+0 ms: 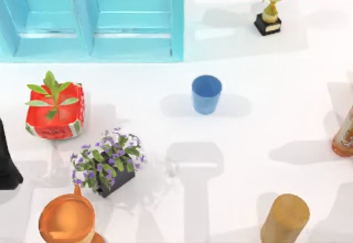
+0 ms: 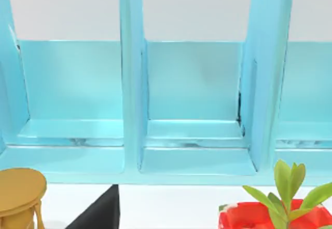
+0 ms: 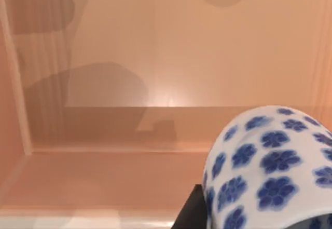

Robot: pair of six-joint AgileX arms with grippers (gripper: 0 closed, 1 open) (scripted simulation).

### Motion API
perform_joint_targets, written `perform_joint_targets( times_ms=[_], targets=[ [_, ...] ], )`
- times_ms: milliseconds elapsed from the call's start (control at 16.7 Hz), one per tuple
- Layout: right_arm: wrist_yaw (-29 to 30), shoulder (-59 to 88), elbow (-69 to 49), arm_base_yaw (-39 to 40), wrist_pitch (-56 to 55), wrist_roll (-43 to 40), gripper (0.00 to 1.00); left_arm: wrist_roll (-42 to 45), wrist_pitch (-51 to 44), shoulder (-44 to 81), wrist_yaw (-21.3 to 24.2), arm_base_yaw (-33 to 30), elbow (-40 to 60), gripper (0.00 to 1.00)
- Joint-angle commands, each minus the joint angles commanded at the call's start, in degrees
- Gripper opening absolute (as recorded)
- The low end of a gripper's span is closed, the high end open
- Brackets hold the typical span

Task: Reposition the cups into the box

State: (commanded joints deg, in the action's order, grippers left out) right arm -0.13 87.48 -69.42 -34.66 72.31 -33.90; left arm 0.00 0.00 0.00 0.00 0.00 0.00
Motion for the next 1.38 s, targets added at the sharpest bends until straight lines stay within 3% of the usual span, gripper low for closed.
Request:
perform_joint_targets(
  times_ms=[540, 1320, 1380],
  targets=[
    [0.0, 0.4, 6.0, 0.1, -6.2, -0.2, 0.00, 0.0, 0.0, 0.0, 0.0, 0.0, 0.0, 1.00],
    [0.0, 0.4, 6.0, 0.1, -6.2, -0.2, 0.98, 0.0, 0.0, 0.0, 0.0, 0.0, 0.0, 1.00],
    [0.0, 0.4, 6.0, 0.1, -6.2, -0.2, 1.00, 0.0, 0.0, 0.0, 0.0, 0.0, 0.0, 1.00]
  ],
)
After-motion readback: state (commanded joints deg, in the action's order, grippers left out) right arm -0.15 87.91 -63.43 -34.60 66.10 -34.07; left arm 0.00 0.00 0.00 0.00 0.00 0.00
